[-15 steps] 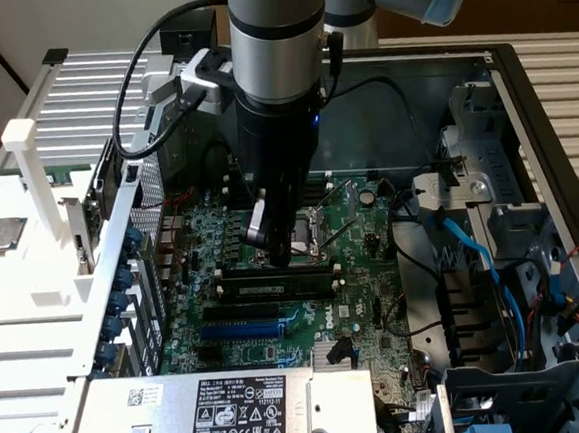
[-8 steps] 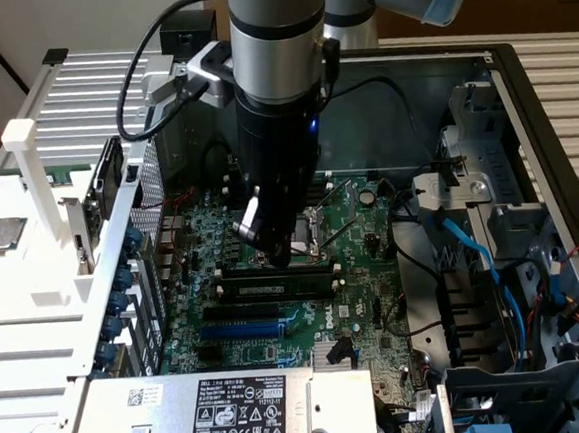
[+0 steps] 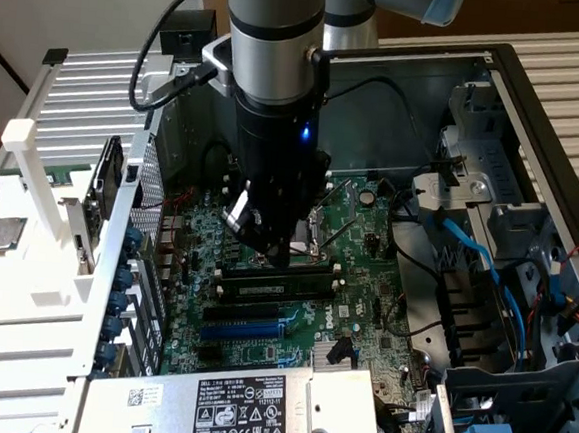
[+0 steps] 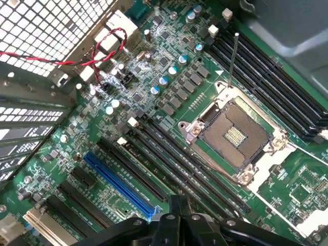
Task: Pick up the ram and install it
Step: 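Press down the ram until it locks into place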
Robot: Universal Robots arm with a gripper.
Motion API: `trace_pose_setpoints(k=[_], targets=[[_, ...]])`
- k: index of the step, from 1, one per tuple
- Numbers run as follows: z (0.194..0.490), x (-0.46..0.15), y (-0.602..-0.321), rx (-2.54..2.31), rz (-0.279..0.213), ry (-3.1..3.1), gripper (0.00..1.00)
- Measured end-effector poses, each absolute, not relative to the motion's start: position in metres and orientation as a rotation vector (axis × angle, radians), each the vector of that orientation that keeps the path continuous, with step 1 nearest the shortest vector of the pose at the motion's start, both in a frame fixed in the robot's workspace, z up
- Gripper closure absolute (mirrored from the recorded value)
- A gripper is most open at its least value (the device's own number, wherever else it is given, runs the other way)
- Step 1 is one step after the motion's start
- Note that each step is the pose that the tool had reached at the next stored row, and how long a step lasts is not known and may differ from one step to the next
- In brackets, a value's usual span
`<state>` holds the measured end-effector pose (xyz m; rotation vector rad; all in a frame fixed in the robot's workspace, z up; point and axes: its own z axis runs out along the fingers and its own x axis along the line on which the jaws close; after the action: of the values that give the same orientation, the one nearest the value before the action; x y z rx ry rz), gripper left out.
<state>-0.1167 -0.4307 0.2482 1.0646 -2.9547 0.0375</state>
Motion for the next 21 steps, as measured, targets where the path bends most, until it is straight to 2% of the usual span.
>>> trace_pose_setpoints(k=[21], targets=[[0.2449, -0.1167, -0.4307, 0.442, 0.037, -3.105, 0.90]])
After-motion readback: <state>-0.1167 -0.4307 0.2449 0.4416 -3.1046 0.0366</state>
